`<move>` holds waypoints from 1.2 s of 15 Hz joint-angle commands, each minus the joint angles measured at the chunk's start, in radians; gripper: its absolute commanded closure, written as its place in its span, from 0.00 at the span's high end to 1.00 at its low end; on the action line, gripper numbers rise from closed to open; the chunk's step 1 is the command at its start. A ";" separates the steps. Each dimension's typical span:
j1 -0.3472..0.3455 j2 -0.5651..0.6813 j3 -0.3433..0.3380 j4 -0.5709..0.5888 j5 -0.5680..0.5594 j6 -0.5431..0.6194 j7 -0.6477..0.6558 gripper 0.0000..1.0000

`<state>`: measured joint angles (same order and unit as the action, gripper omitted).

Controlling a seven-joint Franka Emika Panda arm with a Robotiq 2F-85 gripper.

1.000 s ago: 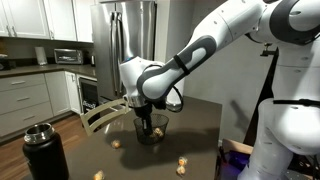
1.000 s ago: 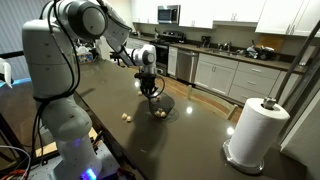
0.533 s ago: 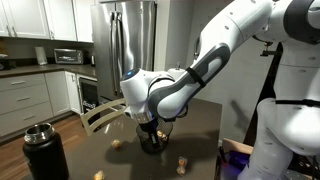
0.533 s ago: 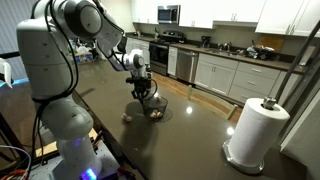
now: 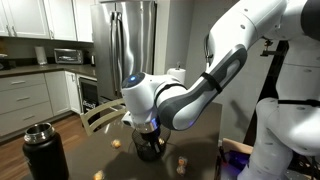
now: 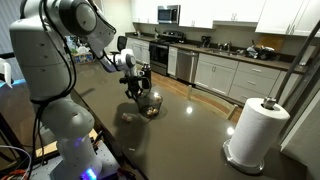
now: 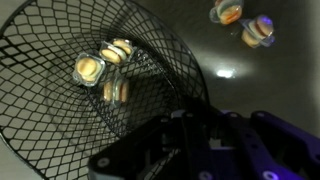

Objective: Move the basket to the center of the table

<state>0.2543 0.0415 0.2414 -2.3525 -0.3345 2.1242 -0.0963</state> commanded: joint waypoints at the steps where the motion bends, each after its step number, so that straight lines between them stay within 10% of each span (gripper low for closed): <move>1: 0.008 -0.058 0.015 -0.053 -0.016 0.050 -0.047 0.06; 9: 0.008 -0.084 0.019 -0.069 -0.007 0.073 -0.103 0.06; 11: 0.007 -0.085 0.018 -0.066 -0.008 0.070 -0.109 0.33; 18: 0.004 -0.099 0.011 -0.055 0.000 0.061 -0.136 0.77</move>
<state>0.2659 -0.0301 0.2590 -2.3980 -0.3345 2.1751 -0.1902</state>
